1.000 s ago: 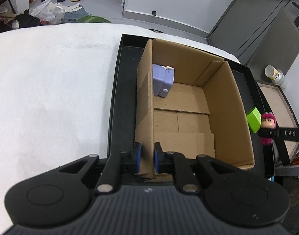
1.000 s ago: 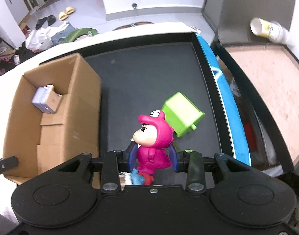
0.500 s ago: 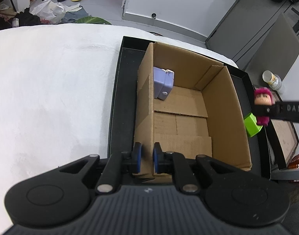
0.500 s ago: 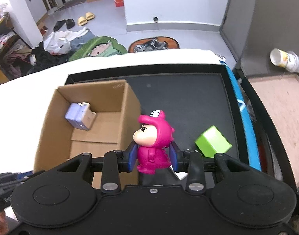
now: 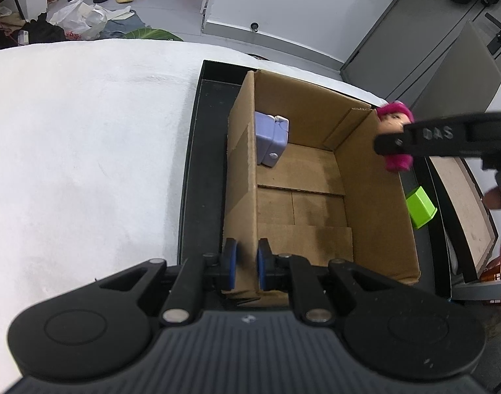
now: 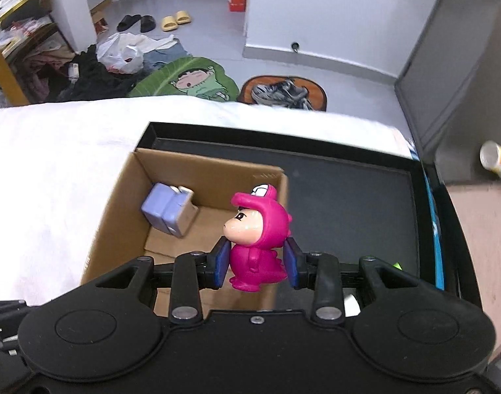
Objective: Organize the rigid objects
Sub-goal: 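Lift the pink figurine with the right gripper and carry it into the box, then open the right gripper to release the pink figurine beside the lavender block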
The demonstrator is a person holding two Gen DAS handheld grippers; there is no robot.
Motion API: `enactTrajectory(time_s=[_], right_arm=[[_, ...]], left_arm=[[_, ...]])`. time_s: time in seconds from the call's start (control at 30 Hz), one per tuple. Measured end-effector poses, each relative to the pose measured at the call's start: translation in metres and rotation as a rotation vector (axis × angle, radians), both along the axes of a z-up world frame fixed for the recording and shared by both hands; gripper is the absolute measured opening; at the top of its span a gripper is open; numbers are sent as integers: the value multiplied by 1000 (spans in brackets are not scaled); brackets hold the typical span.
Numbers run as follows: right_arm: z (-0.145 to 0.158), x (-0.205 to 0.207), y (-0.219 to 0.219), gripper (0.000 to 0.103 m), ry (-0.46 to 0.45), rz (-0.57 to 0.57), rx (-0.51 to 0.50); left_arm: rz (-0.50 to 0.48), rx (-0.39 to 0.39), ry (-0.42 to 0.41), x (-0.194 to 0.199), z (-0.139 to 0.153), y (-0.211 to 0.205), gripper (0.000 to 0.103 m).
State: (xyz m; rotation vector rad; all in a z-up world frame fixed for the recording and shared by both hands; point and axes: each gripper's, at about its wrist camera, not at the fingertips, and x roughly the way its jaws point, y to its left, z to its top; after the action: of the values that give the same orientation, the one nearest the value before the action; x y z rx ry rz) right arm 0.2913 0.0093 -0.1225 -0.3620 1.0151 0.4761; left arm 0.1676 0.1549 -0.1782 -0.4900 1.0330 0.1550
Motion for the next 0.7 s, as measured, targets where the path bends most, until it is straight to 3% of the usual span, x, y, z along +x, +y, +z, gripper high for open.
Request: enactTrajectory(time_s=[0.7], right_arm=[[-47, 1, 45, 35, 47, 119, -49]], left_arm=[[11, -45, 9, 3, -3, 6, 12]])
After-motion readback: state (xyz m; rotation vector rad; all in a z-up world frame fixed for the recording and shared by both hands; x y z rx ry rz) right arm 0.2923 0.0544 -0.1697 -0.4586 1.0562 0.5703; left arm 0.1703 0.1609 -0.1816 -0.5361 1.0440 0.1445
